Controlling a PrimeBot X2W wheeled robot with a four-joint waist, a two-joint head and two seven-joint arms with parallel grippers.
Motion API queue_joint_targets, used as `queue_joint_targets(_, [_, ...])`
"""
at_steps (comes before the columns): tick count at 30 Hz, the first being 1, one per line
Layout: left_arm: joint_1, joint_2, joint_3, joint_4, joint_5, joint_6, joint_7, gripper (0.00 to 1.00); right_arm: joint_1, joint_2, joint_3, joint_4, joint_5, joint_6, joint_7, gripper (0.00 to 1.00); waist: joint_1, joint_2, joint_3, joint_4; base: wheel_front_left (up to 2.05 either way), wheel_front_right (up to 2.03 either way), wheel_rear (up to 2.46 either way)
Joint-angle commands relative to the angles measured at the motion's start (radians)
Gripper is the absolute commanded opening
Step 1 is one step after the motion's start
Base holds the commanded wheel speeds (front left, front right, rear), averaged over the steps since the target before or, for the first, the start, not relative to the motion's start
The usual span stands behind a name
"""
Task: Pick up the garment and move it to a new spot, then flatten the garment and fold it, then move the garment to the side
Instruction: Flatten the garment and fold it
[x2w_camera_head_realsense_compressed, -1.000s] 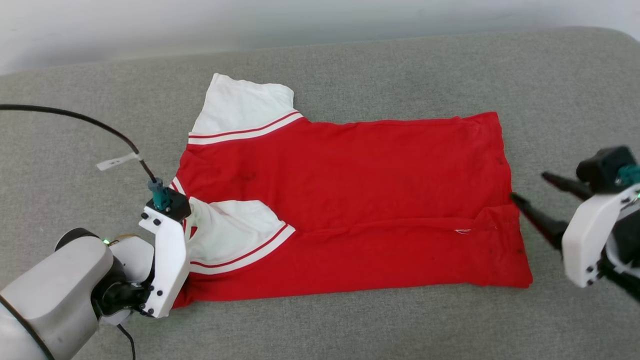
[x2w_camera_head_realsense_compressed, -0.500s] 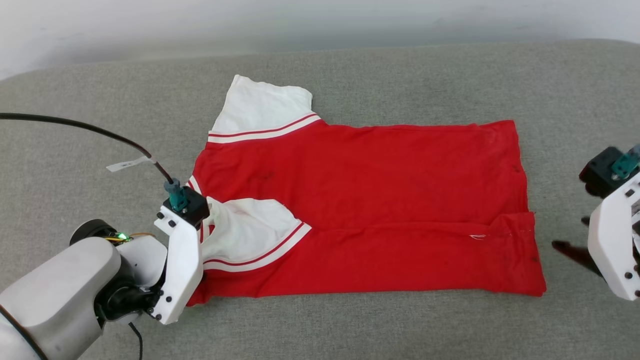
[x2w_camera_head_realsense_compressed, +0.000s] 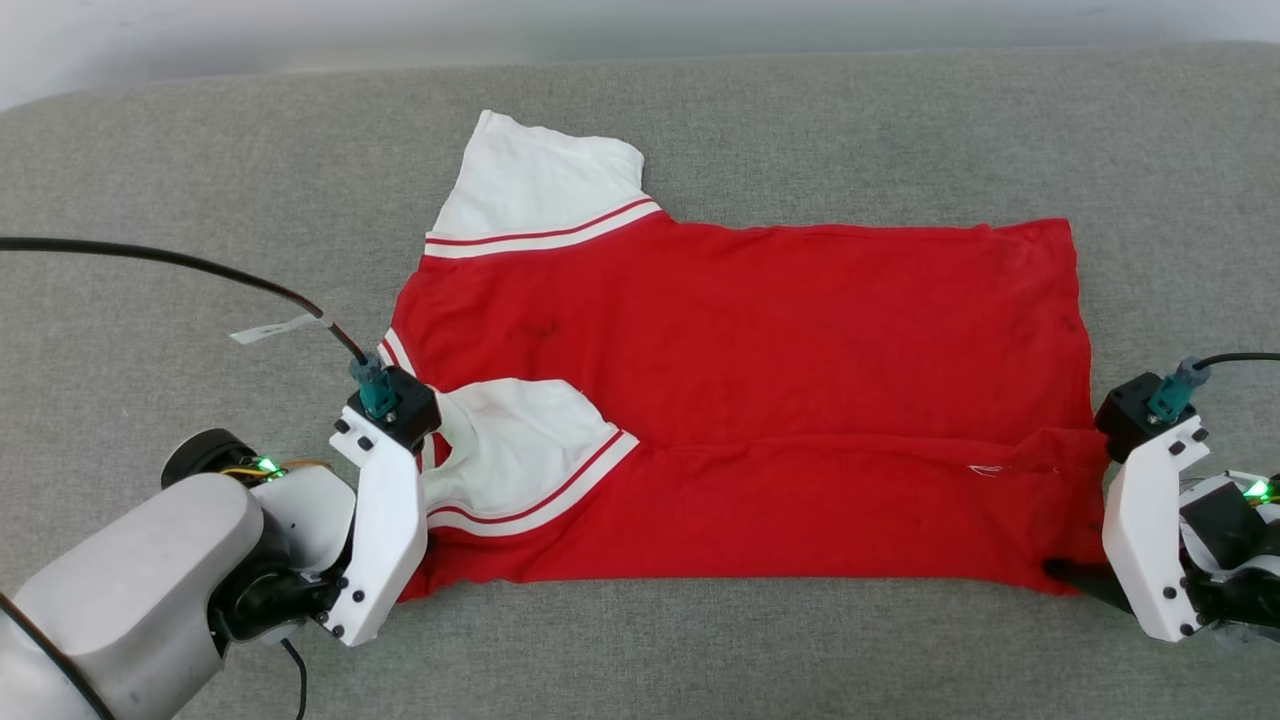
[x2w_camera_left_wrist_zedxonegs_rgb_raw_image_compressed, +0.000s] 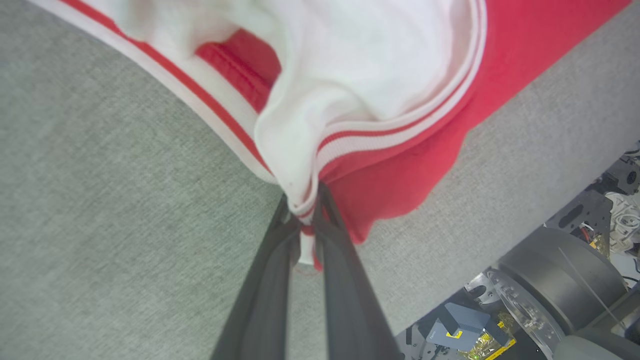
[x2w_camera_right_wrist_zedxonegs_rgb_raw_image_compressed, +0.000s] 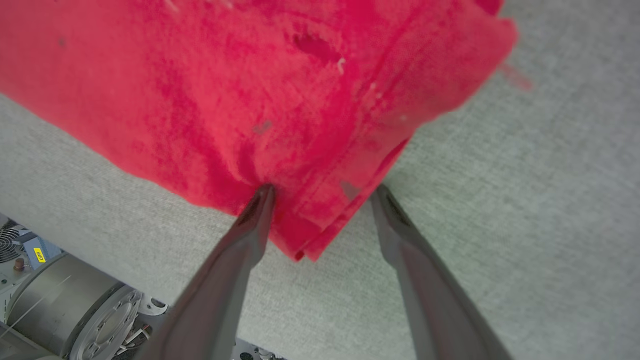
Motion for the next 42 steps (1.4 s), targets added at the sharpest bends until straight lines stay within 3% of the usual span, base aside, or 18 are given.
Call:
queue_joint_targets(1, [0.004, -0.004, -0.003, 0.005, 0.006, -0.004, -0.008, 0.0, 0.038, 0.044, 0.045, 0.029, -0.004, 0.0, -0.008, 1.0, 0.0, 0.0, 0.002, 0.0, 0.0, 0.0, 0.0])
queue_joint_targets(2, [0.007, -0.002, -0.004, 0.008, 0.007, -0.005, -0.01, 0.0, 0.038, 0.049, 0.054, 0.034, 0.0, 0.0, -0.011, 1.0, 0.0, 0.0, 0.001, -0.001, 0.0, 0.0, 0.0])
queue_joint_targets(3, [0.013, 0.0, -0.006, 0.013, 0.005, -0.005, -0.013, 0.0, 0.031, 0.05, 0.06, 0.033, 0.0, 0.0, -0.021, 0.24, 0.0, 0.0, -0.003, -0.004, 0.0, 0.0, 0.0])
queue_joint_targets(4, [0.018, 0.002, -0.005, 0.017, 0.0, -0.003, -0.017, 0.0, 0.021, 0.047, 0.061, 0.032, -0.002, 0.0, -0.036, 0.0, 0.0, 0.0, -0.006, -0.008, 0.0, 0.0, 0.0])
queue_joint_targets(12, [0.062, 0.039, 0.012, 0.015, -0.038, 0.0, -0.04, 0.0, -0.035, -0.047, 0.056, -0.029, 0.023, 0.0, -0.113, 0.0, 0.0, 0.0, -0.072, -0.025, 0.0, 0.0, 0.0])
queue_joint_targets(23, [0.164, 0.103, -0.007, -0.093, -0.078, 0.036, -0.046, 0.0, 0.097, -0.189, 0.03, -0.171, 0.091, -0.001, -0.143, 0.0, 0.0, 0.0, -0.122, -0.026, 0.0, 0.0, 0.0])
queue_joint_targets(27, [0.187, 0.11, -0.021, -0.097, -0.07, 0.045, -0.046, 0.0, 0.152, -0.19, 0.024, -0.183, 0.089, -0.001, -0.137, 0.0, 0.0, 0.0, -0.105, -0.029, 0.0, 0.0, 0.0])
queue_joint_targets(32, [0.194, 0.092, -0.041, -0.062, -0.052, 0.04, -0.041, 0.0, 0.184, -0.141, 0.025, -0.121, 0.065, -0.001, -0.146, 0.0, 0.0, 0.0, -0.083, -0.03, 0.0, 0.0, 0.0])
queue_joint_targets(33, [0.188, 0.088, -0.043, -0.051, -0.045, 0.042, -0.045, 0.0, 0.186, -0.13, 0.026, -0.108, 0.061, -0.001, -0.15, 0.16, 0.0, 0.0, -0.082, -0.029, 0.0, 0.0, 0.0])
queue_joint_targets(34, [0.181, 0.084, -0.042, -0.041, -0.039, 0.042, -0.052, 0.2, 0.187, -0.12, 0.026, -0.098, 0.057, -0.001, -0.152, 0.53, 0.0, 0.0, -0.081, -0.028, 0.0, 0.0, 0.0])
queue_joint_targets(35, [0.171, 0.079, -0.038, -0.036, -0.03, 0.04, -0.063, 1.0, 0.188, -0.108, 0.024, -0.088, 0.058, -0.001, -0.16, 1.0, 0.0, 0.0, -0.083, -0.027, 0.0, 0.0, 0.0])
queue_joint_targets(42, [0.111, 0.093, 0.019, -0.044, -0.037, 0.037, -0.108, 1.0, 0.168, -0.085, -0.041, -0.102, 0.016, 0.0, -0.281, 1.0, 0.0, 0.0, -0.118, -0.024, 0.0, 0.0, 0.0])
